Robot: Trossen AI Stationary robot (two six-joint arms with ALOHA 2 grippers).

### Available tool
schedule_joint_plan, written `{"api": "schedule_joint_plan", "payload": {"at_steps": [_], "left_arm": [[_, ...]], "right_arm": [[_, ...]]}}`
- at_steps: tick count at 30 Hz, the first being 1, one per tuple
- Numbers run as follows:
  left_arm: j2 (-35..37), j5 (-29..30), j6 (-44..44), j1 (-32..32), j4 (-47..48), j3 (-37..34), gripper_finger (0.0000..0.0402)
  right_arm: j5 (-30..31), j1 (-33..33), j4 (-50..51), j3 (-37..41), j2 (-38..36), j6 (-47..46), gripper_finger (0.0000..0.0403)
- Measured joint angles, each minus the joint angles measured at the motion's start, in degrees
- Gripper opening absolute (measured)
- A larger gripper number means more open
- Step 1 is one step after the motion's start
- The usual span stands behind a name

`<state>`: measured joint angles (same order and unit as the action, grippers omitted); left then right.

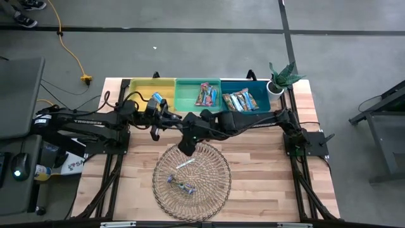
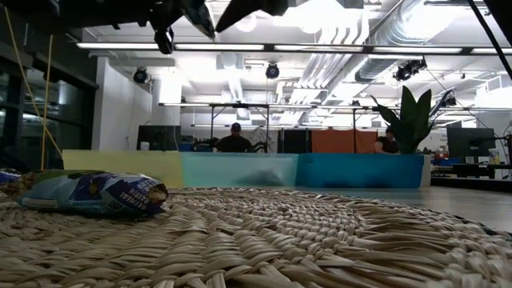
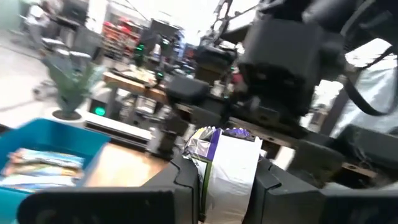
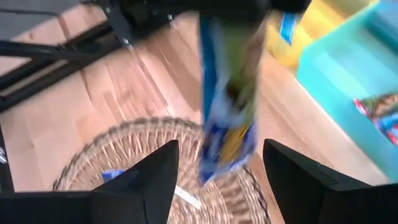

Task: Pick and place Granola Bars by type
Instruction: Put the blue granola bar into the yellow bin

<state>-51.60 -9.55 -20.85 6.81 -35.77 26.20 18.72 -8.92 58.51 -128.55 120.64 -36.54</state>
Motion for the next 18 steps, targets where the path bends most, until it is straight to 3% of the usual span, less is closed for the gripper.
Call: {"api": "schedule_joint_plan", "payload": {"at_steps": [7, 15, 18], "left_arm": [[0.53, 2.69, 1.73, 5.16, 0.11, -0.03, 0.0059], [1.64, 3.13, 4.79, 17.42, 3.14, -0.05, 0.006], [2.16, 6.35, 5.72, 22.19, 6.58, -0.03, 0.006]], "right_arm": [[0.34, -2.32, 6.17, 0.0, 0.0, -4.82, 0.0218], [4.57, -4.99, 11.18, 0.0, 0.0, -8.9, 0.0218], [6.25, -5.55, 12.04, 0.0, 0.0, -9.74, 0.0218]]}}
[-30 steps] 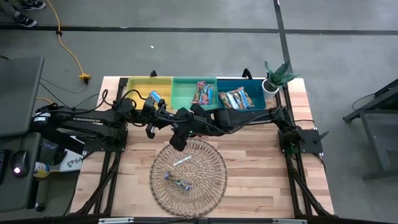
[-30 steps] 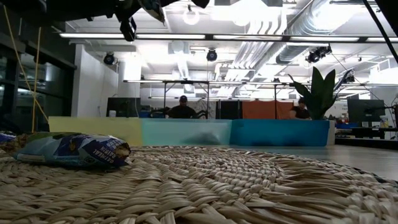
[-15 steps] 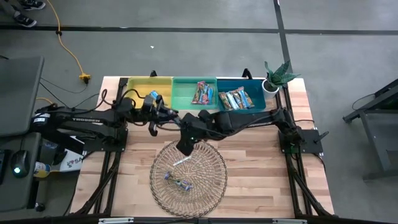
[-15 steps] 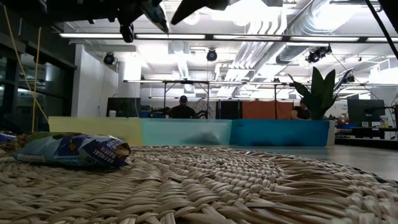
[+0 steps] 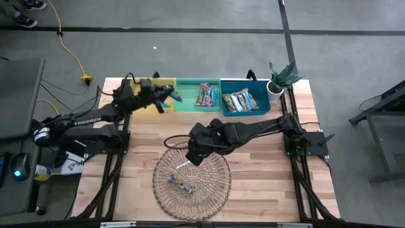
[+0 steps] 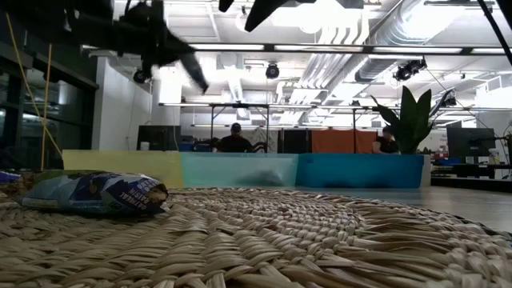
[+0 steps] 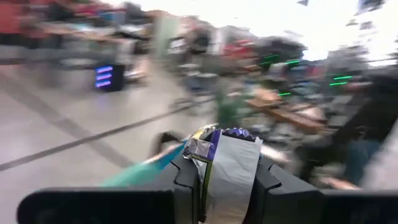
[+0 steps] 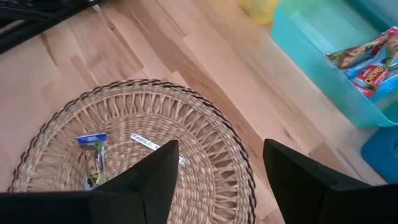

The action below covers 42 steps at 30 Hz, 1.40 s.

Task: Pick and place Granola Bars by type
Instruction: Put the blue granola bar into the yellow bin

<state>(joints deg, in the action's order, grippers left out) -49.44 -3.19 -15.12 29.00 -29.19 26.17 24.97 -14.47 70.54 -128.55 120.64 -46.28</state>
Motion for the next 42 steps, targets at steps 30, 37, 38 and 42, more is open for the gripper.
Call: {"api": "schedule_joint_plan", "payload": {"at_steps": [30, 37, 38, 42], "left_arm": [[-13.84, 46.34, -0.62, 8.15, 26.6, 0.04, 0.006], [-16.21, 46.24, -11.17, 8.15, 31.25, 0.04, 0.006], [-16.19, 46.05, -12.1, 8.15, 31.7, 0.04, 0.006], [-16.19, 43.65, -12.32, 8.17, 32.78, 0.04, 0.006]], "right_arm": [[1.86, 0.98, 0.37, 0.0, 0.0, 1.88, 0.0218], [1.7, 1.0, 0.37, 0.0, 0.0, 1.39, 0.0218], [1.68, 1.0, 0.37, 0.0, 0.0, 1.37, 0.0218], [1.68, 1.0, 0.37, 0.0, 0.0, 1.36, 0.0218]]}}
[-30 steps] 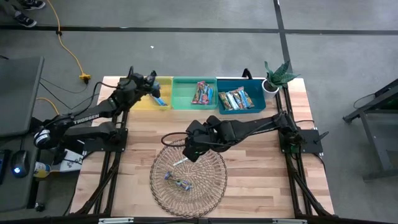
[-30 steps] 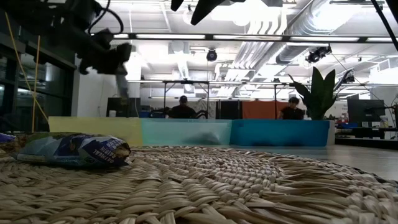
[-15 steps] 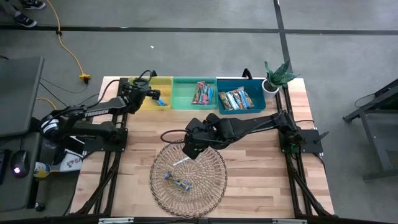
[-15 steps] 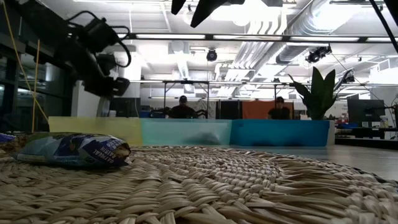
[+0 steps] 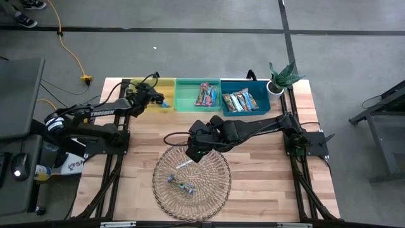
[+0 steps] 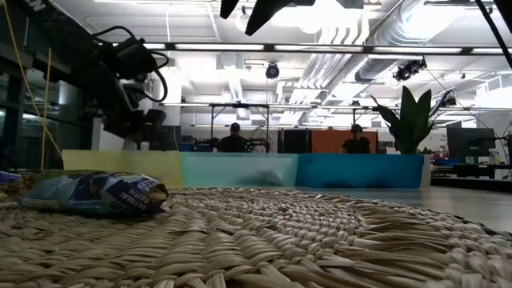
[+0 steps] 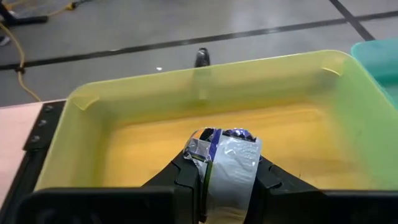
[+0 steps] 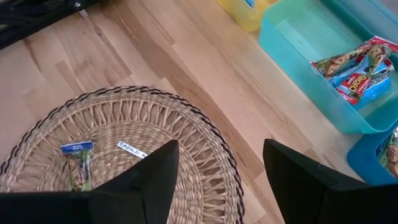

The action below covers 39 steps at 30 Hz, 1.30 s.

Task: Pick and place Granola Bars by type
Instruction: Put the blue granola bar into the yellow bin

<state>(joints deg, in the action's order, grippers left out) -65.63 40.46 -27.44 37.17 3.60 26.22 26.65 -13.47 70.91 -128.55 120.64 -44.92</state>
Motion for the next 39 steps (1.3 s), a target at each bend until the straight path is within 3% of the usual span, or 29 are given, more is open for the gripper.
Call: {"api": "schedule_joint_plan", "payload": {"at_steps": [10, 25, 33, 39], "left_arm": [[0.0, -1.14, 0.1, -0.02, -0.29, 0.0, 0.0072], [1.88, -6.15, 0.75, 0.0, -2.11, 0.0, 0.0236], [12.13, -25.03, 8.11, 0.0, -7.82, 0.0, 0.0249], [23.06, -50.56, 15.15, -0.02, -9.73, 0.0, 0.025]], "right_arm": [[-0.21, 0.0, 0.0, 0.0, 0.0, -0.03, 0.0218], [-0.24, 0.0, 0.0, 0.0, 0.0, -0.09, 0.0218], [-0.24, 0.0, 0.0, 0.0, 0.02, 0.19, 0.0218], [-0.14, 0.0, 0.02, 0.0, 0.02, 0.37, 0.0218]]}}
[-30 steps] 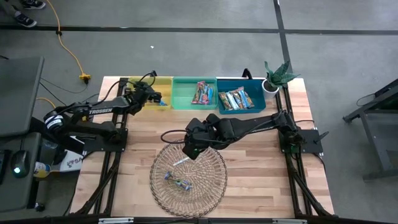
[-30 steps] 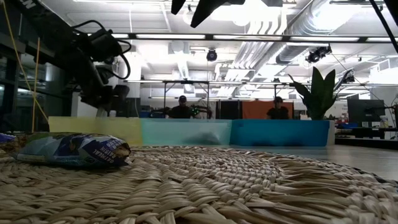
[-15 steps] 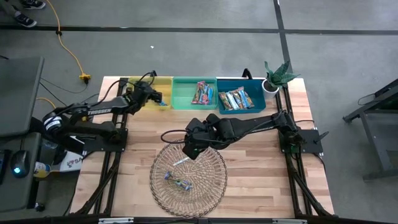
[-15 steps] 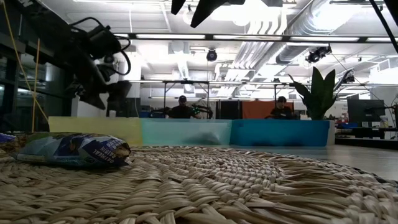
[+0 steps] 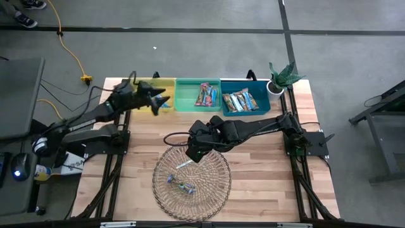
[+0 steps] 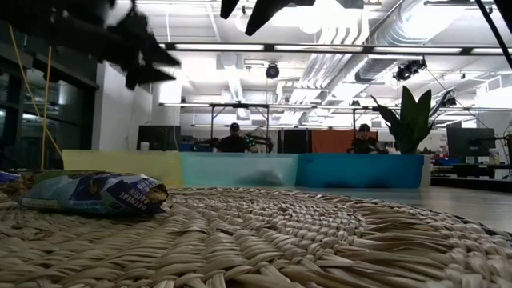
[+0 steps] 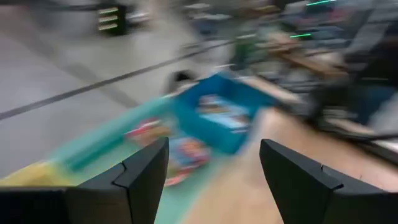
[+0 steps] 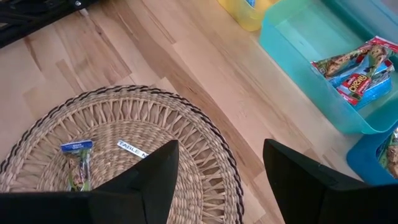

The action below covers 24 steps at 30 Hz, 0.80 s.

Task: Pick and place Granola Bars by type
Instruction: Put the blue granola bar into the yellow bin

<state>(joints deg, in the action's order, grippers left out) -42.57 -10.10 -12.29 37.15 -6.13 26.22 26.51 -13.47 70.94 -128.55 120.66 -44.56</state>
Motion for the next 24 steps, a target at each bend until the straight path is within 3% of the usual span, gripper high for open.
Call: {"api": "schedule_joint_plan", "payload": {"at_steps": [8, 12, 14, 24], "left_arm": [[9.73, -37.2, -5.37, -0.04, 3.92, -0.01, 0.025], [11.54, -50.67, -9.31, -0.07, 4.12, -0.02, 0.025], [12.94, -51.67, -10.38, -0.07, 4.24, -0.02, 0.025], [18.0, -48.85, -10.11, -0.04, 9.26, -0.02, 0.025]], "right_arm": [[-1.29, 0.0, 0.64, 0.0, 0.0, 0.14, 0.0218], [-8.46, 0.0, -0.19, 0.0, 0.0, 2.59, 0.0218], [-11.86, -0.09, -1.33, 0.02, 0.0, 4.96, 0.0218], [-15.05, -4.42, -12.02, 0.05, 0.69, 12.99, 0.0218]]}}
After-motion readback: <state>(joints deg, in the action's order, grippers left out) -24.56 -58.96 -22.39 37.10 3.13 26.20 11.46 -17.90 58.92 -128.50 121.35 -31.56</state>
